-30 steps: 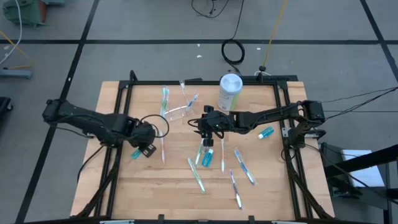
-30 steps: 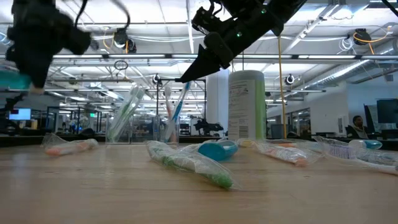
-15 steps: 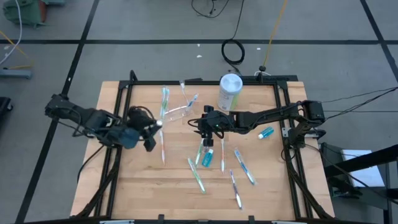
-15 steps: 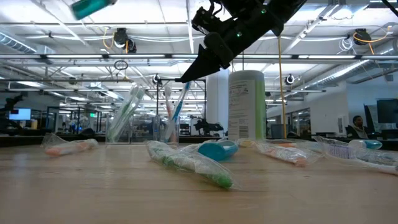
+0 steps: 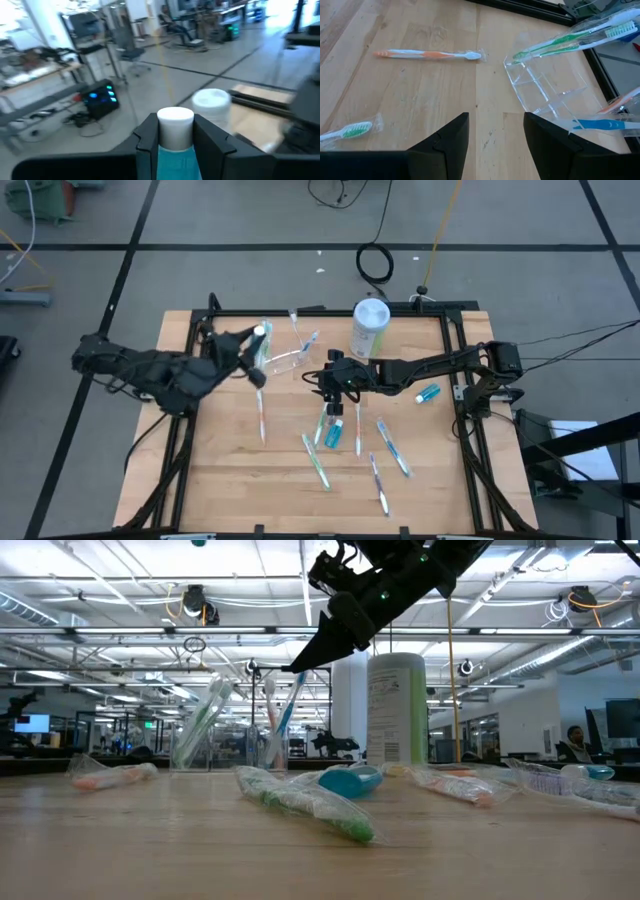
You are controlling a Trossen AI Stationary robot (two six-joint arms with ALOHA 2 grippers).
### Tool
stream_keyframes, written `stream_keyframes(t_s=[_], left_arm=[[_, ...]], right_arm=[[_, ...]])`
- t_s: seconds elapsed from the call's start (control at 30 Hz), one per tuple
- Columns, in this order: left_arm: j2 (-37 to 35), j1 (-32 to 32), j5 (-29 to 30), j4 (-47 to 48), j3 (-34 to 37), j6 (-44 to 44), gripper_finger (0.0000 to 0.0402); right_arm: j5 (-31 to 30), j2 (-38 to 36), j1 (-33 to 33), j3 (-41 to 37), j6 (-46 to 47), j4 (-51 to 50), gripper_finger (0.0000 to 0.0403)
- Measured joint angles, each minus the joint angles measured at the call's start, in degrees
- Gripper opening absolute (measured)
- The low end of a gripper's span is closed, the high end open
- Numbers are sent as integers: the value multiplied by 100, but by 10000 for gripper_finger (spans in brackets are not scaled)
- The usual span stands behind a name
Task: Pick & Place toothbrushing station
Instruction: Put the mouthwash into the transparent organizer
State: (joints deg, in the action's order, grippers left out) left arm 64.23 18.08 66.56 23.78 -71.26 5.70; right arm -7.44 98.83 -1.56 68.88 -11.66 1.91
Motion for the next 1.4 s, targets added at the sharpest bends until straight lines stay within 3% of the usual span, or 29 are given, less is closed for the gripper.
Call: stream_keyframes(t_s=[0.3,0.6,0.93,1.1,1.4], left_arm=[[389,-1428,-978,-582,234,-375,85],[337,-2369,-1656,-2923,1537,-718,85],[340,-2708,-1733,-5987,3751,-581,85],[738,-2701,-1870,-7370,4606,-359,85],[2226,-2716,-1856,-9188,4918,-670,85]], right_arm=[[0,0,0,0,-107,0,180],[0,0,0,2,-125,0,180],[0,0,0,2,-125,0,180],[2,0,0,2,-125,8,180],[2,2,0,2,-184,109,180]])
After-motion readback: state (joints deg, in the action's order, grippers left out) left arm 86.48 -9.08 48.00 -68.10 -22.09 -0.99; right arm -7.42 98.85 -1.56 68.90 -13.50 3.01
